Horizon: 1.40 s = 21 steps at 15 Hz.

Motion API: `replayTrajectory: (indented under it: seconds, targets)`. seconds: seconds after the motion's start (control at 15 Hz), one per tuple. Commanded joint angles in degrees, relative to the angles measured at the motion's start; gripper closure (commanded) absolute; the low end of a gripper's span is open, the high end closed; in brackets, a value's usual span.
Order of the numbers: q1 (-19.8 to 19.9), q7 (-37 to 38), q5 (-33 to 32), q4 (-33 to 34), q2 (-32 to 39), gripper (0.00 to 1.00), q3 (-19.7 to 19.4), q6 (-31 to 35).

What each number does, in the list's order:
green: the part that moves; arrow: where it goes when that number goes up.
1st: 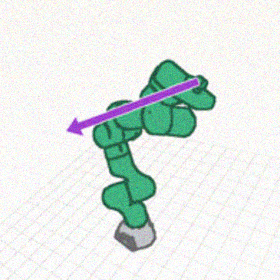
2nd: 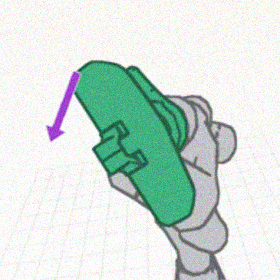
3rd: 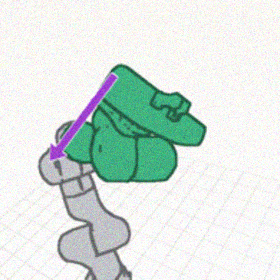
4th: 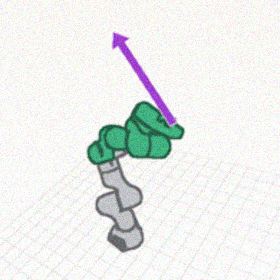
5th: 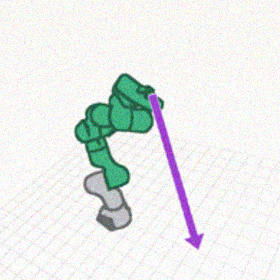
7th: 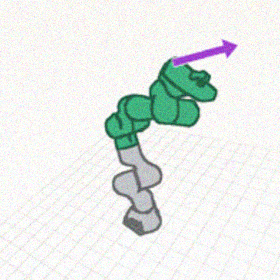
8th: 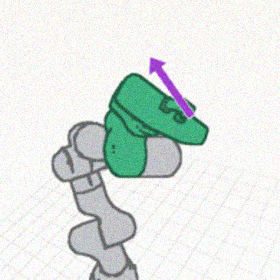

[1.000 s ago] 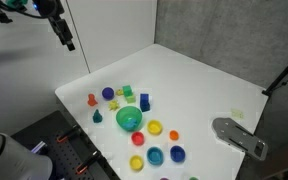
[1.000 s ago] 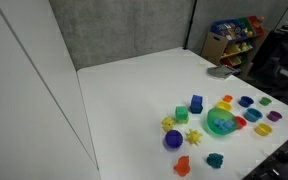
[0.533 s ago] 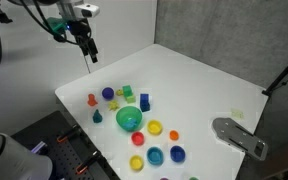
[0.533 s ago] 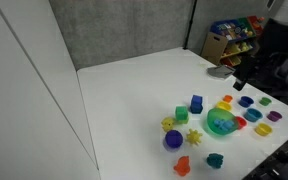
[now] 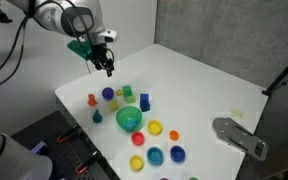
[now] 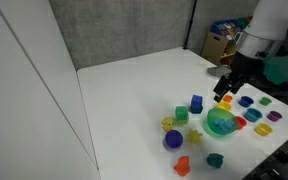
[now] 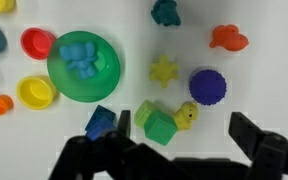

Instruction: Put the yellow object inside the bowl

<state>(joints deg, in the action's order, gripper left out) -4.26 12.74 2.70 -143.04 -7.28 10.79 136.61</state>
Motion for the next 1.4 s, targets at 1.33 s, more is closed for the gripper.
replayTrajectory:
  seconds: [1.33]
  targets:
    - [-1.5,-1.6,0.3,2.9,28.1,0.00,-5.4,22.1]
